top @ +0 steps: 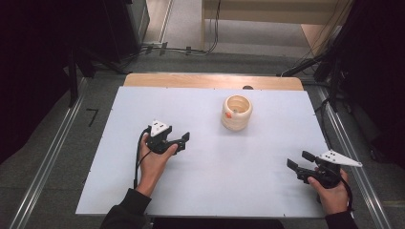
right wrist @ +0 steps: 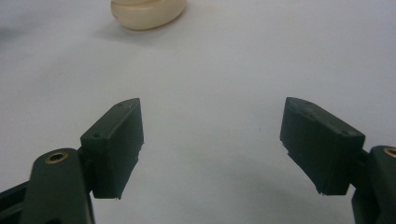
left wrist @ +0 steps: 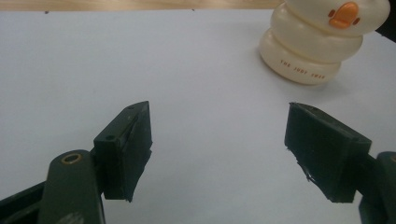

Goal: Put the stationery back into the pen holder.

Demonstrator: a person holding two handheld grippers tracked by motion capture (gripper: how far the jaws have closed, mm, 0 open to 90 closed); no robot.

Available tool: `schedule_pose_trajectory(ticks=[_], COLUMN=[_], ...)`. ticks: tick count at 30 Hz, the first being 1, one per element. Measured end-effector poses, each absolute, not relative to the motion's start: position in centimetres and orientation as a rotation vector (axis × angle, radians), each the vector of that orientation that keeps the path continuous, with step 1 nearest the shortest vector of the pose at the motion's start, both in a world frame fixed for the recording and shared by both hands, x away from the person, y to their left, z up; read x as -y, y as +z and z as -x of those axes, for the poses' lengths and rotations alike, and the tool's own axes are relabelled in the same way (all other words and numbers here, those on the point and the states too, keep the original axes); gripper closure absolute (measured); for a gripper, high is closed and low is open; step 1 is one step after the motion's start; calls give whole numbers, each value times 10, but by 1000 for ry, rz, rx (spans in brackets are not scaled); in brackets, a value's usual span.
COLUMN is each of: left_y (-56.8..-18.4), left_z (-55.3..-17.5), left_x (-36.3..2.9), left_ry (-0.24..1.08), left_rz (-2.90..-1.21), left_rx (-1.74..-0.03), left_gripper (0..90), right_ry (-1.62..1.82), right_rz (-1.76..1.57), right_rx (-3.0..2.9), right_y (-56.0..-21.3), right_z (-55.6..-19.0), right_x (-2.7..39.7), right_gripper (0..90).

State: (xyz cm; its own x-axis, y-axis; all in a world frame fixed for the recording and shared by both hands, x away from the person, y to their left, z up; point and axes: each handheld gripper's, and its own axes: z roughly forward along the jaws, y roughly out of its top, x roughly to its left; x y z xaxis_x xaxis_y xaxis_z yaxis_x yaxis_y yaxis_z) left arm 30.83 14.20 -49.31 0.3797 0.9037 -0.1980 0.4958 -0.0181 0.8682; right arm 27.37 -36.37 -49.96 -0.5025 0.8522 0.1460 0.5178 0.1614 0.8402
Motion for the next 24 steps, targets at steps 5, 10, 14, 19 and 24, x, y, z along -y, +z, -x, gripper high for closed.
schedule_pose_trajectory(ticks=[5,10,14,19,24], left_y=[-497,-500,-501,-502,-505], left_z=[-297,-286,-278,-270,-264], left_x=[-154,-169,-178,-189,-199], left_ry=[524,541,559,595,623], left_rz=[-1648,-1621,-1608,-1620,-1636], left_rx=[-1296,-1334,-1357,-1383,-1415], left_gripper=[229,221,221,220,219], right_ry=[1275,1276,1272,1270,1265], right_rz=[-1299,-1295,-1293,-1293,-1298], right_rx=[-2088,-2088,-2091,-2093,-2092], right_y=[-499,-499,-499,-499,-499], right_z=[-274,-273,-273,-272,-272], right_x=[363,362,362,362,362], right_gripper=[200,200,200,200,200])
